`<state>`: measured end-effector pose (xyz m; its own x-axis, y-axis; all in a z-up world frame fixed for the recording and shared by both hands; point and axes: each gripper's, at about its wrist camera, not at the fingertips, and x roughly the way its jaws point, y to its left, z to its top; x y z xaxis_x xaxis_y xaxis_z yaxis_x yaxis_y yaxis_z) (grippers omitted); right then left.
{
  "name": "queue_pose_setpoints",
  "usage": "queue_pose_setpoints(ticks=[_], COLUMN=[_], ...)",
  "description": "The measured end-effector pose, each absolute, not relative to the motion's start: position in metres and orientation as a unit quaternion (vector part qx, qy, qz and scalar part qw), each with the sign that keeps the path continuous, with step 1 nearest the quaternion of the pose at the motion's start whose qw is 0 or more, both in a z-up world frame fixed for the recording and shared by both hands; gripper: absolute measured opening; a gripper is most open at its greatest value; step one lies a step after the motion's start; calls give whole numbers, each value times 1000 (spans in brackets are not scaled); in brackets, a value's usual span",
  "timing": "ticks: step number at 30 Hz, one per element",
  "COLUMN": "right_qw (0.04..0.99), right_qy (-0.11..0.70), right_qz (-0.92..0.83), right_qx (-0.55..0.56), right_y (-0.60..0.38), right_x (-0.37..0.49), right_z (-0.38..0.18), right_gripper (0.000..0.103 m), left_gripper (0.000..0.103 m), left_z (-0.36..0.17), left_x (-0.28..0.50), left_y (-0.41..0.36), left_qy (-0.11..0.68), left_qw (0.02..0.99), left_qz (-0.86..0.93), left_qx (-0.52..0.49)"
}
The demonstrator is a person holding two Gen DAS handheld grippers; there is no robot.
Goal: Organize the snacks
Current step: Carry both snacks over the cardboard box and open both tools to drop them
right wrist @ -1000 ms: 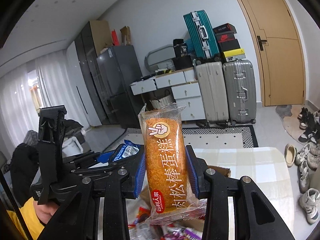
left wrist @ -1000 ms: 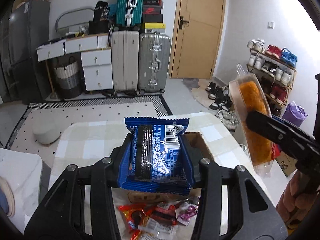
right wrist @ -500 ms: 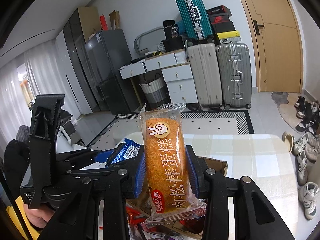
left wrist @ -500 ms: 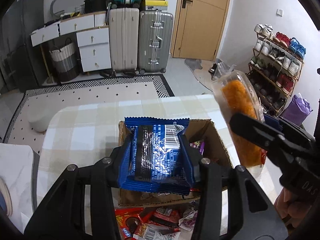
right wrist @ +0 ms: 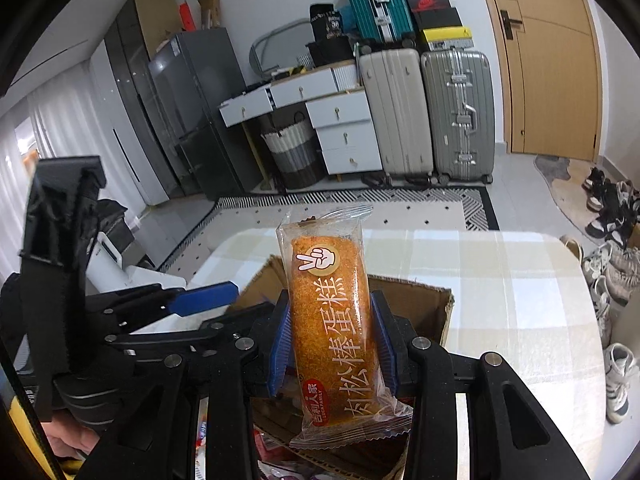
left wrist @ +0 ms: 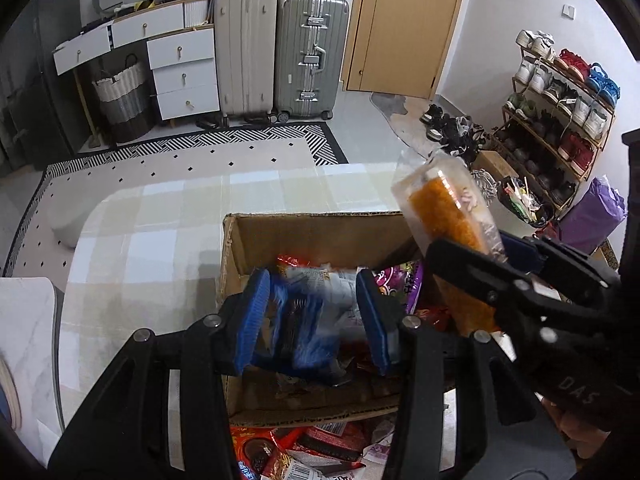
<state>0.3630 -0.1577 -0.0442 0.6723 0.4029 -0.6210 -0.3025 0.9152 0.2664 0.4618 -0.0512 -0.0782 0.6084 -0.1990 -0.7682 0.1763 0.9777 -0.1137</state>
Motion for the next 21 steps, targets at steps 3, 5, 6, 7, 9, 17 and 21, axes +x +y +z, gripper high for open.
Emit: queue_pose_setpoints(ticks=[3, 5, 6, 7, 9, 17, 21], right_qw=[907, 904, 902, 901, 899, 891, 894], right_qy=[368, 376, 380, 383, 388, 411, 405], right_qz=[191, 191, 191, 191, 190, 185, 184], right_qx=[70, 71, 72, 71, 72, 57, 52], right_y=[-156, -155, -154, -154, -153, -148, -150], right_x=[370, 372, 374, 374, 377, 375, 371], right_z=[-54, -59, -63, -65, -70, -79, -74], right_gripper=[38, 38, 38, 38, 38, 40, 40], left_gripper=[42, 42, 43, 43, 43, 55, 55], left_z=[-88, -93, -93, -93, -93, -76, -69], left_x=[466, 468, 467, 467, 463, 413, 403], left_y=[-46, -42, -39, -36, -30, -12, -8], left_qy=[432, 433, 433, 433, 431, 421, 422], left_qw=[896, 896, 896, 896, 897, 902, 903], left_qz=[-101, -100, -99, -98, -98, -86, -80], left_qx=[-16, -21, -23, -24, -26, -34, -30])
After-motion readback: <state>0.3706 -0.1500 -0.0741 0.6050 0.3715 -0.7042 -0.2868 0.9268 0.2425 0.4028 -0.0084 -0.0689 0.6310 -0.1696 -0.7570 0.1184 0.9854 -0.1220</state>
